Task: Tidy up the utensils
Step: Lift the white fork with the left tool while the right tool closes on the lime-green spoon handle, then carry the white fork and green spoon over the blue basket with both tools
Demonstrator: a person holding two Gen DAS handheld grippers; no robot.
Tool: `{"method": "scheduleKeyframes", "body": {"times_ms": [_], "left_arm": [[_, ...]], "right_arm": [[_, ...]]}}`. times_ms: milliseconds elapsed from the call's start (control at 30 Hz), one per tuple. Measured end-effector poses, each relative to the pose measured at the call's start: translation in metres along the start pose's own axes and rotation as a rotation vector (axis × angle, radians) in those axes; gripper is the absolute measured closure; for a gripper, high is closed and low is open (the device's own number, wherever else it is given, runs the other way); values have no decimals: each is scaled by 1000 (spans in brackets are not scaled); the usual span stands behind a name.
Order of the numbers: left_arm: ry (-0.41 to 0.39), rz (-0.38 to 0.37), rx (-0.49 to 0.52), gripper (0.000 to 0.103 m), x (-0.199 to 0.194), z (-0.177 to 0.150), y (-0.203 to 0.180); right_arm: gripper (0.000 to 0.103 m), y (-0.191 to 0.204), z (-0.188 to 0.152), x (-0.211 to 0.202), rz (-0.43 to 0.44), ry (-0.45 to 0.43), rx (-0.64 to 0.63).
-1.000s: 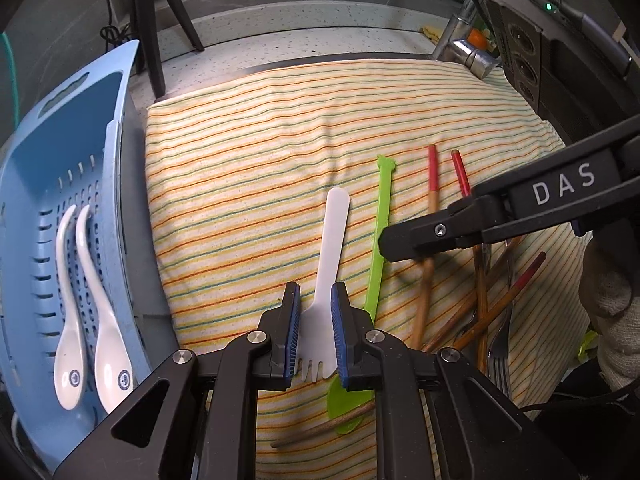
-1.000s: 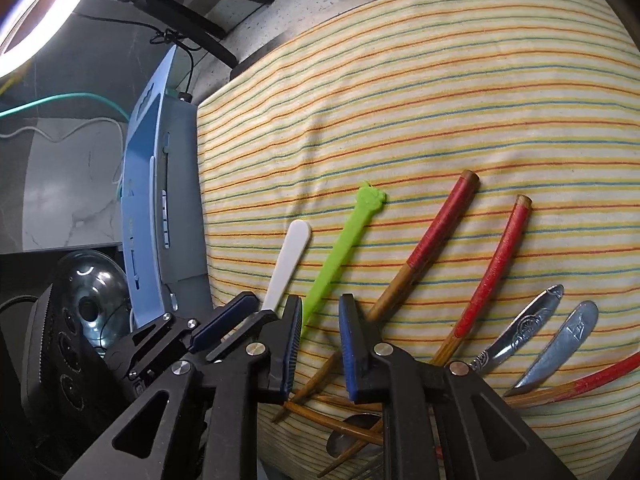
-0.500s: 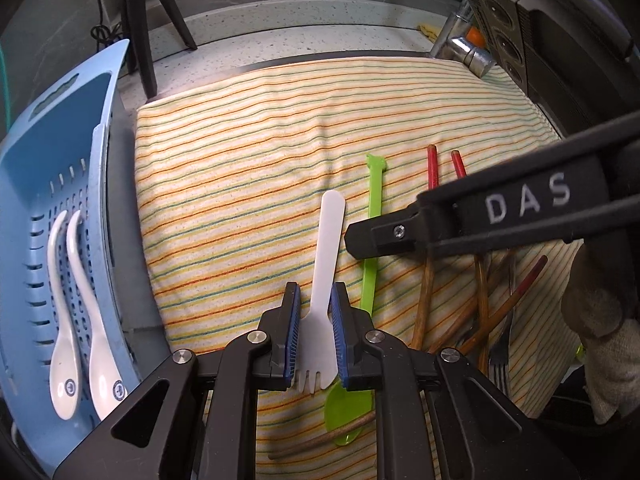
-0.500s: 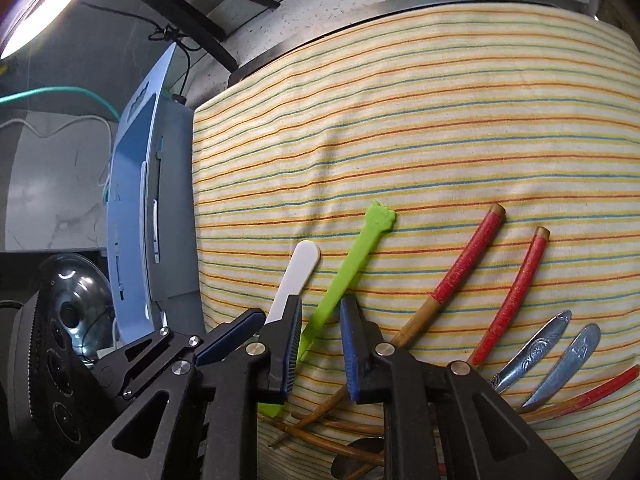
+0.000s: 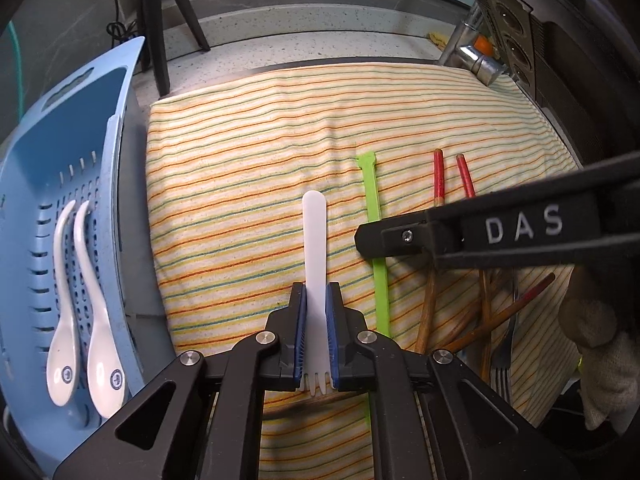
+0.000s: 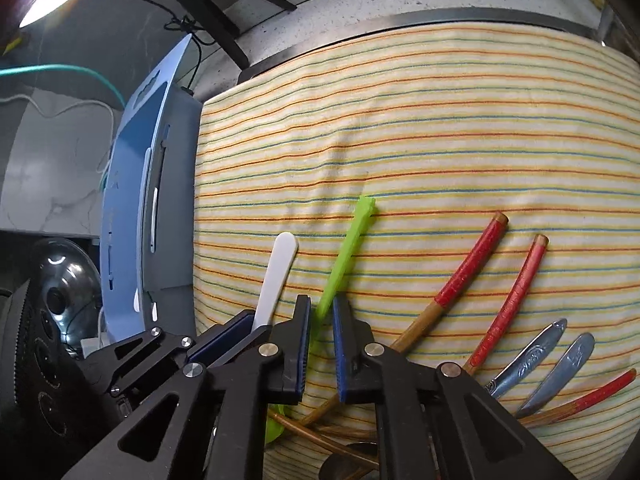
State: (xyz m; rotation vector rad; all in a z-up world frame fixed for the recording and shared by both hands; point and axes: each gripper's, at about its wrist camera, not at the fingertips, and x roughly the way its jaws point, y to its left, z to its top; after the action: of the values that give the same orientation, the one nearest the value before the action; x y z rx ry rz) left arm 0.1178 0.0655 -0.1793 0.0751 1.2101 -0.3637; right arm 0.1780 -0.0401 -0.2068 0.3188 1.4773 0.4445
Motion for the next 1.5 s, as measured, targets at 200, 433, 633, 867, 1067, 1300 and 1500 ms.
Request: {"method": "scheduleKeyframes", "body": {"times_ms": [200,433,633,867,1067,1300,1500], "left_arm": [[-56,-27,-76,95,-11,-8,6],[-148,-54,-173,95,-33,-19,19],[-192,-65,-204,95,-49,-27,26],[-258,-86,-236,95,-77,-27,33],[-316,-109,-233,95,-95,-20,27],[-334,-95,-215,95,-108,-15,30],[-349,-14,-232,95,-124,-20,51]], "right_arm": [[97,-10,-4,-7,86,-42,50],[100,-8,-3,-30,142,-123,52],[100,5,-8,-45,159,-152,14],[100,20,-8,-74,173,-236,-33],[100,32,-12,-111,180,-327,-84],[100,31,-6,-129,208,-344,-80],[100,46,2,-124,245,-316,-97]]}}
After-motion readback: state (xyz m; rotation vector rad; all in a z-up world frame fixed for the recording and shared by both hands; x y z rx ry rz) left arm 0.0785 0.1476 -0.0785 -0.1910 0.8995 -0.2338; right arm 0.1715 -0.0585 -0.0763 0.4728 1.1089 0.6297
